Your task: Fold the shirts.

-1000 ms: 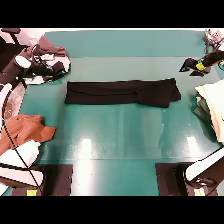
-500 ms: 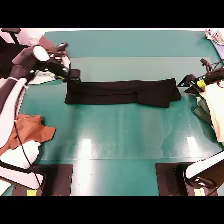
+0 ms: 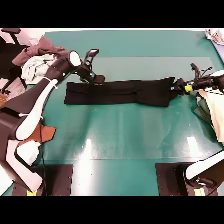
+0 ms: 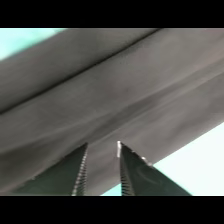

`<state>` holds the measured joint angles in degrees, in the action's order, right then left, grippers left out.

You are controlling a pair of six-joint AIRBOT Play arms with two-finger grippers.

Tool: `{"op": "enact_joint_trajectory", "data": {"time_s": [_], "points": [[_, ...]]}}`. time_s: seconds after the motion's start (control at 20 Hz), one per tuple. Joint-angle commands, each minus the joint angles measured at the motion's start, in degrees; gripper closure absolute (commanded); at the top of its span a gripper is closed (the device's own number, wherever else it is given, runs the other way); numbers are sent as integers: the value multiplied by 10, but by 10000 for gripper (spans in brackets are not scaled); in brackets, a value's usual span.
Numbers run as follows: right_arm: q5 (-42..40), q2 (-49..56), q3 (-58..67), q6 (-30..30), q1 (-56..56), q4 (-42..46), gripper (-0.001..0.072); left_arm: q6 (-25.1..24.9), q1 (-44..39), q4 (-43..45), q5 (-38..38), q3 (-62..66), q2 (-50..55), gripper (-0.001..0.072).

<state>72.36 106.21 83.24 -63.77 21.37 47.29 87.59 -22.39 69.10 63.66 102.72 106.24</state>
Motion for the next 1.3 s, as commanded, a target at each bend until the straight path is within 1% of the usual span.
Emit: {"op": "enact_joint_trajectory", "data": {"time_s": [0.0, 0.05, 0.1, 0.15, 0.2, 0.25, 0.45, 0.5, 0.55, 0.7, 0.8, 1.0, 1.15, 1.25], "points": [[-4, -15, -10, 8, -27, -11, 693, 4, -17, -30, -6, 8, 42, 483], [5, -30, -10, 4, -32, -11, 694, 3, -17, -29, -4, 8, 50, 534], [15, -47, -10, -24, -32, -10, 695, 4, -17, -28, -5, 8, 56, 542], [26, -67, -10, -64, -32, -12, 695, 4, -17, -24, -11, 8, 60, 600], [29, -90, -10, -87, -33, -13, 696, 4, -17, -20, -19, 8, 62, 601], [29, -113, -10, -103, -38, -13, 696, 5, -17, -21, -25, 8, 64, 628], [37, -200, -10, -174, -74, -13, 697, 11, -17, -21, -43, 8, 69, 628], [37, -202, -10, -175, -75, -13, 697, 11, -17, -21, -44, 8, 69, 628], [22, -240, -10, -210, -111, -13, 697, 24, -17, -23, -66, 8, 69, 628], [-2, -269, -3, -262, -161, -13, 697, 24, -17, -34, -78, 8, 69, 628], [-5, -270, 27, -293, -202, -13, 697, 24, -17, -34, -77, 6, 69, 628], [-60, -252, 111, -362, -272, -12, 698, 26, -33, -35, -61, 5, 85, 628], [-21, -202, 180, -394, -300, -12, 698, 48, -54, -36, -43, 4, 103, 628], [0, -177, 211, -400, -318, -13, 698, 76, -60, -37, -56, 5, 102, 628]]}}
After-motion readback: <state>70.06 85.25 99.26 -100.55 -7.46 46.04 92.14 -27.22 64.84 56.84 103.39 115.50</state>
